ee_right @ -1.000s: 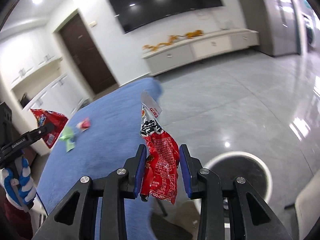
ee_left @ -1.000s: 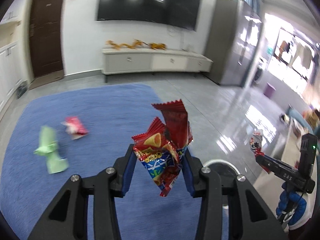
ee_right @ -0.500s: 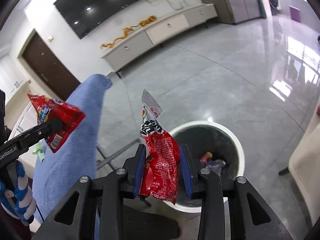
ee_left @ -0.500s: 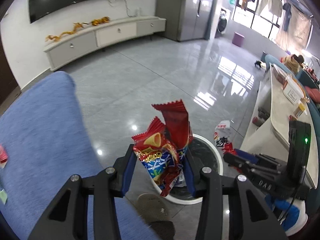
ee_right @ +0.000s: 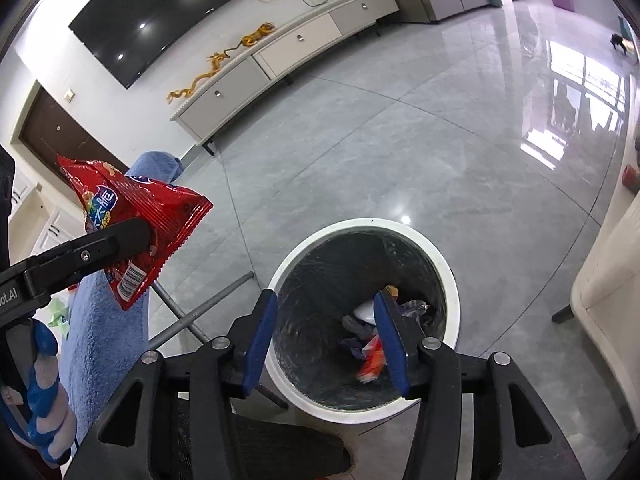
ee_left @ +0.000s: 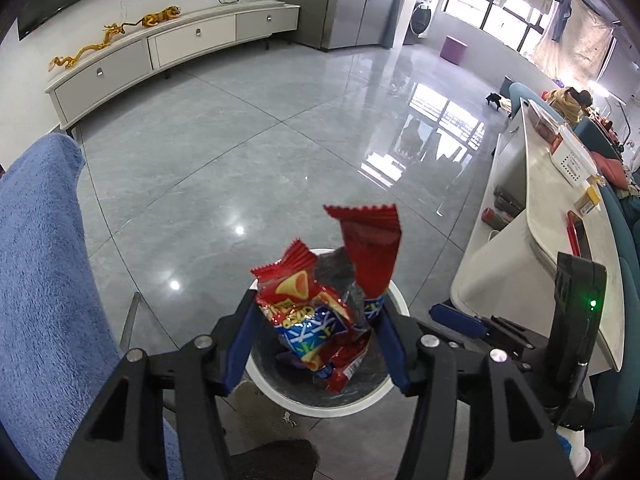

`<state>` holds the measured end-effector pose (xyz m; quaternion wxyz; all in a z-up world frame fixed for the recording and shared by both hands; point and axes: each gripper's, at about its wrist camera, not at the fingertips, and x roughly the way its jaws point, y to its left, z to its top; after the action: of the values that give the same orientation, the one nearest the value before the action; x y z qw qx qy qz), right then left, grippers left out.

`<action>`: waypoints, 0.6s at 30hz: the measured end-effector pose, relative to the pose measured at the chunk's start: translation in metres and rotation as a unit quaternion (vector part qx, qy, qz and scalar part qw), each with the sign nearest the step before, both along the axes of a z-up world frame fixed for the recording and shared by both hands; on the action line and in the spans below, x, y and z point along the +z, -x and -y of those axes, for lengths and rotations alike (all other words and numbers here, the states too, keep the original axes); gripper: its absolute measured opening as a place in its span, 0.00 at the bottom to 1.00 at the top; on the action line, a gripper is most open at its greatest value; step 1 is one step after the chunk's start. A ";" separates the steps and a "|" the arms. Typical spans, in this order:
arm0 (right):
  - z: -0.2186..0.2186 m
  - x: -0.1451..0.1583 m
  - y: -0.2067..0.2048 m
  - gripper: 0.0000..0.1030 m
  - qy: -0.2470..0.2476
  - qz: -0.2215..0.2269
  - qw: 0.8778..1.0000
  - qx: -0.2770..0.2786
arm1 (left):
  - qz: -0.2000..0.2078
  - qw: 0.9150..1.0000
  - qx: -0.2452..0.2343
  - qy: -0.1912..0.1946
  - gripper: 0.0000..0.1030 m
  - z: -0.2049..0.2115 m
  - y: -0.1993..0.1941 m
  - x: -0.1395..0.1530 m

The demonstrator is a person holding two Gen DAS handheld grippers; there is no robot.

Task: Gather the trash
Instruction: 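Carry both wrappers over the trash bin and open both tools to drop them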

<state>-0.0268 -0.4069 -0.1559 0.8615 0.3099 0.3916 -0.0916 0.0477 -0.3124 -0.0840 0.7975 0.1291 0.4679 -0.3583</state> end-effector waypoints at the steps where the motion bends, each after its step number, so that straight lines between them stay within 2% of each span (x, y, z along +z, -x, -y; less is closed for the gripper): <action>1: 0.000 -0.001 0.001 0.50 -0.001 0.000 1.000 -0.002 | 0.000 1.000 0.000 -0.001 0.53 -0.003 -0.001 0.001; 10: 0.007 0.001 0.008 0.53 -0.003 0.002 1.000 -0.015 | 0.004 1.000 0.010 0.007 0.53 -0.013 0.003 0.007; 18: 0.005 0.014 0.016 0.55 0.007 0.011 1.000 -0.025 | -0.009 0.999 0.001 0.033 0.57 -0.020 0.005 0.016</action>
<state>-0.0427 -0.4118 -0.1418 0.8656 0.3144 0.3731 -0.1127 0.0428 -0.2929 -0.0679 0.7973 0.0988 0.4635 -0.3738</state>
